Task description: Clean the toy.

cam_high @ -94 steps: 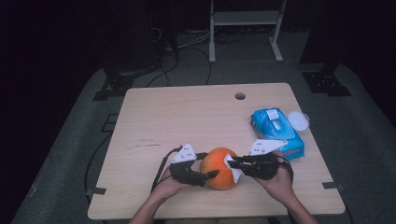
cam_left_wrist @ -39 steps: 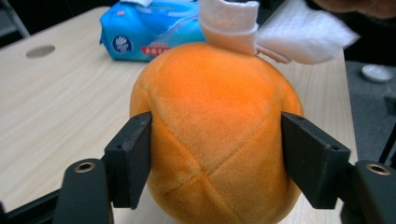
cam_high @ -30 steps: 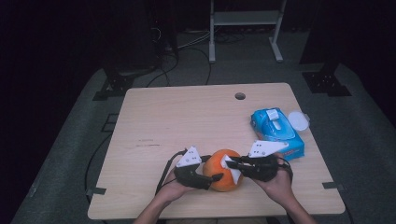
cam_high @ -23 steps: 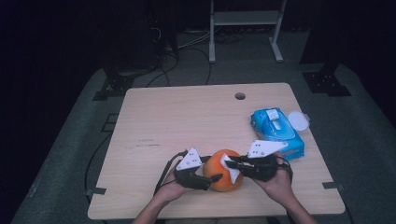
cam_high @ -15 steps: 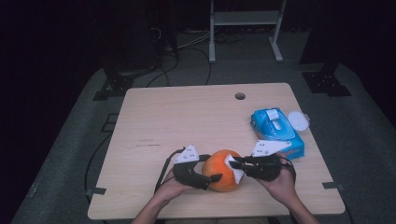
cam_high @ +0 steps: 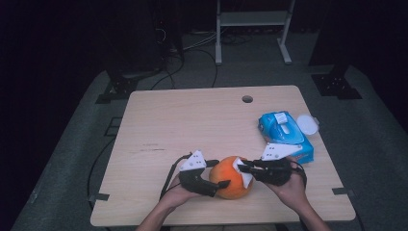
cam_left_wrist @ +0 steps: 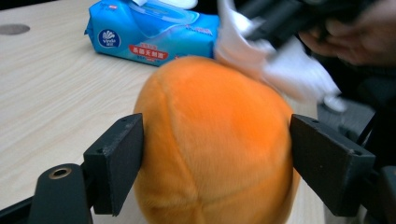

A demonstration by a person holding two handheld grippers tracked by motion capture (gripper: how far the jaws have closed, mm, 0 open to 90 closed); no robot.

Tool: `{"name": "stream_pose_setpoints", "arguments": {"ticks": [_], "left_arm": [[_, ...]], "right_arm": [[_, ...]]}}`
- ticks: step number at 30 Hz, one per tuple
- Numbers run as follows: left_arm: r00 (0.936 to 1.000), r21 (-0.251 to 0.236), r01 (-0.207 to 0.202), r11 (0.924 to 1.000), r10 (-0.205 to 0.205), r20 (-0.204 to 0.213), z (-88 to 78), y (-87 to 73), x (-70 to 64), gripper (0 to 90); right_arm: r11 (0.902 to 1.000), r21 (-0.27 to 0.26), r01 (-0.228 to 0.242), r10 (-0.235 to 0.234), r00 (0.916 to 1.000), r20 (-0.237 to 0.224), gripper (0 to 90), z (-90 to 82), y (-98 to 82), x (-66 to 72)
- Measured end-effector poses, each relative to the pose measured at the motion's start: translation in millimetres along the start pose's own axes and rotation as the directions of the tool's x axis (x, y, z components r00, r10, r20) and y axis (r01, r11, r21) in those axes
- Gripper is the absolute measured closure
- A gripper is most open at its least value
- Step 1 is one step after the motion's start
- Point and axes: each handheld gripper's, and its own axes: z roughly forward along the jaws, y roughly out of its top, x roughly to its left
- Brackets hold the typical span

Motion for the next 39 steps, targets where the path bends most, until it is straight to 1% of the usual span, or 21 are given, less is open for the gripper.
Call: {"name": "stream_pose_setpoints", "arguments": {"ticks": [3,5,7,9,12,13,16,18,19,20,23,24,27,29,31,33,35,36,37,38,39], "left_arm": [[0.998,0.003,-0.06,0.9982,0.06,-0.018,1.2,0.1,-5.5,27.3],[0.9932,0.013,-0.113,0.9935,0.114,-0.024,0.7,0.5,-9.6,29.5],[0.9893,0.02,-0.144,0.9894,0.144,-0.021,-0.3,0.0,-11.0,30.3],[0.9882,0.017,-0.152,0.9882,0.153,-0.013,-1.2,-1.3,-10.6,30.3],[0.9912,0.019,-0.132,0.991,0.132,-0.001,-2.3,-1.4,-8.6,24.8],[0.9946,0.017,-0.103,0.9945,0.103,0.01,-2.4,-0.4,-6.7,24.8],[0.9993,0.04,-0.038,0.9985,0.038,0.0,0.9,1.7,-2.1,9.2],[0.9997,0.052,-0.005,0.9986,0.004,0.024,4.1,-0.3,-1.6,9.9],[0.9994,0.048,-0.016,0.9987,0.015,0.031,4.6,-1.1,-3.1,15.6],[0.9985,0.049,-0.052,0.9975,0.051,0.02,3.8,-0.6,-5.7,21.8],[0.9879,0.022,-0.155,0.9877,0.155,0.0,0.9,2.9,-13.8,33.3],[0.9818,0.014,-0.189,0.9818,0.19,-0.008,0.6,4.2,-16.7,34.6],[0.9558,0.008,-0.294,0.9559,0.294,-0.018,0.1,6.7,-23.4,35.9],[0.9458,0.023,-0.324,0.9456,0.325,-0.009,-0.6,4.6,-23.7,35.8],[0.952,0.027,-0.306,0.9516,0.306,0.001,-1.0,1.0,-19.9,34.2],[0.9684,0.037,-0.249,0.9677,0.249,0.004,-1.7,0.4,-12.8,28.4],[0.9864,0.047,-0.164,0.9853,0.164,0.007,-2.4,0.9,-4.2,20.3],[0.9923,0.047,-0.124,0.9912,0.124,0.006,-2.8,0.6,-0.6,18.2],[0.996,0.051,-0.089,0.9947,0.089,0.007,-2.7,0.2,1.5,16.4],[0.996,0.051,-0.089,0.9947,0.089,0.007,-2.7,0.2,1.5,15.8],[0.9979,0.053,-0.064,0.9965,0.064,0.013,-2.8,0.3,1.5,15.9]], "right_arm": [[0.9991,0.004,0.043,-0.043,0.999,-0.015,80.4,2.7,6.3,10.8],[0.9986,-0.006,0.053,-0.053,0.998,-0.034,80.3,4.7,10.8,15.2],[0.997,-0.006,0.077,-0.077,0.997,-0.014,80.2,4.4,14.1,16.0],[0.9978,-0.01,0.066,-0.066,0.9978,0.01,80.2,1.0,13.5,12.0],[0.9988,0.001,0.049,-0.049,0.9984,0.029,80.2,-1.8,9.3,5.7],[0.9994,0.003,0.035,-0.035,0.9992,0.021,80.3,-1.9,6.2,2.4],[0.9992,0.024,0.032,-0.032,0.9994,-0.011,80.4,0.6,1.7,2.8],[0.9983,0.029,0.05,-0.05,0.9988,-0.006,80.3,1.1,3.6,5.9],[0.9982,0.027,0.054,-0.054,0.9985,-0.01,80.3,1.6,4.6,7.0],[0.9982,0.024,0.055,-0.055,0.9984,-0.014,80.3,2.1,6.0,8.5],[0.9978,0.012,0.066,-0.065,0.9976,-0.024,80.4,2.3,11.5,15.7],[0.9977,-0.005,0.068,-0.068,0.997,-0.038,80.4,1.5,14.5,19.0],[0.9925,-0.021,0.12,-0.121,0.992,-0.036,80.3,-0.5,24.2,31.2],[0.9905,-0.014,0.137,-0.137,0.9905,-0.013,80.3,-1.7,26.6,31.3],[0.9922,0.002,0.125,-0.125,0.9919,0.025,80.3,-2.3,23.2,22.3],[0.9967,0.01,0.08,-0.08,0.9964,0.028,80.3,-2.7,15.0,9.6],[0.9989,0.015,0.044,-0.044,0.9988,0.02,80.3,-2.2,7.1,2.3],[0.9994,0.018,0.028,-0.028,0.9995,0.016,80.3,-2.1,4.6,0.6],[0.9998,0.013,0.016,-0.016,0.9998,0.013,80.3,-1.9,3.1,-0.6],[0.9999,0.012,0.007,-0.007,0.9999,0.01,80.3,-1.6,2.6,-1.5],[0.9999,0.009,0.004,-0.004,1.0,0.007,80.4,-0.9,2.5,-1.6]]}}
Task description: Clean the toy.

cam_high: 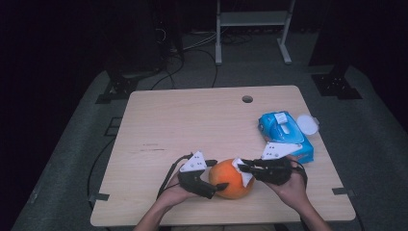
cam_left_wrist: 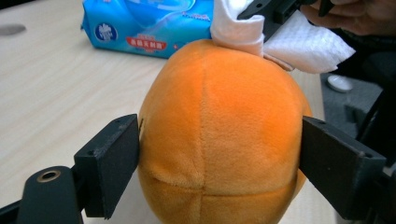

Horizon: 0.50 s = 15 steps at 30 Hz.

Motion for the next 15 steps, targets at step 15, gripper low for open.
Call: {"name": "stream_pose_setpoints", "arguments": {"ticks": [15], "left_arm": [[0.9901,-0.001,-0.134,0.9909,0.134,0.04,4.9,3.4,-17.5,29.6]], "right_arm": [[0.9922,0.026,0.122,-0.12,0.9903,-0.07,80.1,22.0,19.3,41.3]]}}
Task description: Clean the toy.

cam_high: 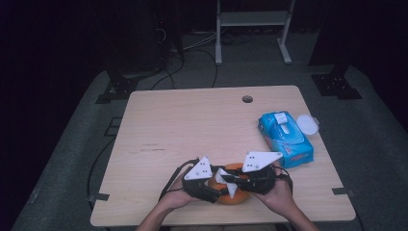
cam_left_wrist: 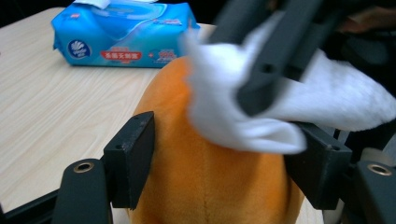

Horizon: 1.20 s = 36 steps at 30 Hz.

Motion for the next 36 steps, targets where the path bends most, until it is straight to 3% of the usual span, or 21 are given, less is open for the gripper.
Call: {"name": "stream_pose_setpoints", "arguments": {"ticks": [3,8,10,12,15,17,23,27,30,33,36], "left_arm": [[1.0,0.0,0.009,1.0,-0.009,-0.003,-3.0,-1.7,2.4,29.4],[0.9996,0.006,0.024,0.9997,-0.024,-0.016,-6.7,-2.8,7.7,24.3],[0.9994,0.011,0.023,0.9997,-0.023,-0.025,-7.5,-3.3,10.0,24.1],[0.9988,0.022,0.023,0.9995,-0.022,-0.044,-10.0,-3.9,12.8,24.3],[0.9968,0.019,0.035,0.9992,-0.033,-0.072,-16.6,-7.8,17.5,25.0],[0.9964,0.01,0.065,0.9979,-0.064,-0.055,-20.1,-9.6,19.1,25.0],[0.9962,0.017,0.087,0.9961,-0.087,0.001,-13.7,-7.5,15.7,23.1],[0.9992,0.016,0.035,0.9992,-0.036,0.019,-9.6,-8.5,11.7,23.8],[0.9999,0.029,0.011,0.9995,-0.011,-0.001,-13.7,-9.6,13.4,25.7],[0.9989,0.023,0.041,0.9989,-0.041,-0.023,-16.6,-12.1,18.2,25.7],[0.9973,0.017,0.065,0.9977,-0.065,-0.036,-18.0,-11.3,20.5,23.3]], "right_arm": [[0.9999,-0.007,-0.016,0.016,0.9992,0.038,80.1,-6.1,-3.7,-11.8],[0.9958,-0.008,-0.091,0.091,0.9903,0.105,80.1,-22.3,-18.0,-36.3],[0.9926,-0.004,-0.121,0.121,0.9886,0.09,80.2,-24.1,-22.7,-40.5],[0.9922,0.003,-0.124,0.124,0.9895,0.074,80.4,-22.3,-24.1,-38.5],[0.9958,0.016,-0.09,0.089,0.9933,0.073,80.4,-19.2,-20.5,-31.7],[0.9961,0.02,-0.086,0.085,0.9939,0.07,80.4,-17.9,-19.6,-30.6],[0.9958,0.021,-0.089,0.088,0.9944,0.059,80.4,-14.9,-16.6,-26.4],[0.9977,-0.002,-0.068,0.068,0.9976,-0.012,80.3,-3.6,-6.1,-13.4],[0.9997,0.02,-0.01,0.01,0.9999,0.004,80.2,2.9,-0.4,-5.3],[0.9995,0.02,-0.025,0.025,0.999,0.038,80.2,-4.1,-2.6,-13.1],[0.9974,0.009,-0.071,0.071,0.9969,0.035,80.3,-9.1,-9.6,-21.8]]}}
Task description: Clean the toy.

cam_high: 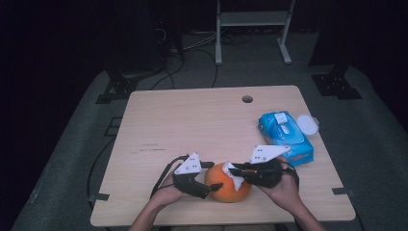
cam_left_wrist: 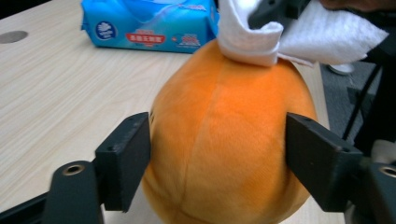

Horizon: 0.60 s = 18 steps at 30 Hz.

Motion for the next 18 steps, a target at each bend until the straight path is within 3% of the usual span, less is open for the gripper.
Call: {"name": "stream_pose_setpoints", "arguments": {"ticks": [4,9,14,16,18], "left_arm": [[0.9994,0.003,0.003,1.0,-0.003,0.033,2.8,4.3,-5.4,17.7],[0.9993,0.025,-0.029,0.9993,0.029,0.022,6.4,-1.8,-5.4,19.7],[0.9998,0.015,-0.002,0.9999,0.001,0.018,3.2,-4.3,-0.4,22.1],[0.9998,0.007,-0.001,1.0,0.001,0.019,4.6,-4.4,-1.4,22.1],[0.9994,0.011,-0.03,0.9995,0.029,0.017,7.1,-1.9,-4.9,21.6]], "right_arm": [[1.0,0.005,0.002,-0.002,1.0,-0.004,80.2,4.7,-1.6,2.3],[0.9999,0.009,0.008,-0.007,0.9996,-0.026,80.0,10.1,-0.9,8.2],[0.9995,0.015,0.028,-0.029,0.9995,0.015,80.0,2.6,-0.6,3.1],[1.0,-0.006,-0.006,0.006,1.0,0.006,80.1,1.3,-3.6,-2.4],[0.9999,-0.013,-0.003,0.003,1.0,0.005,80.1,4.2,-3.2,-0.2]]}}
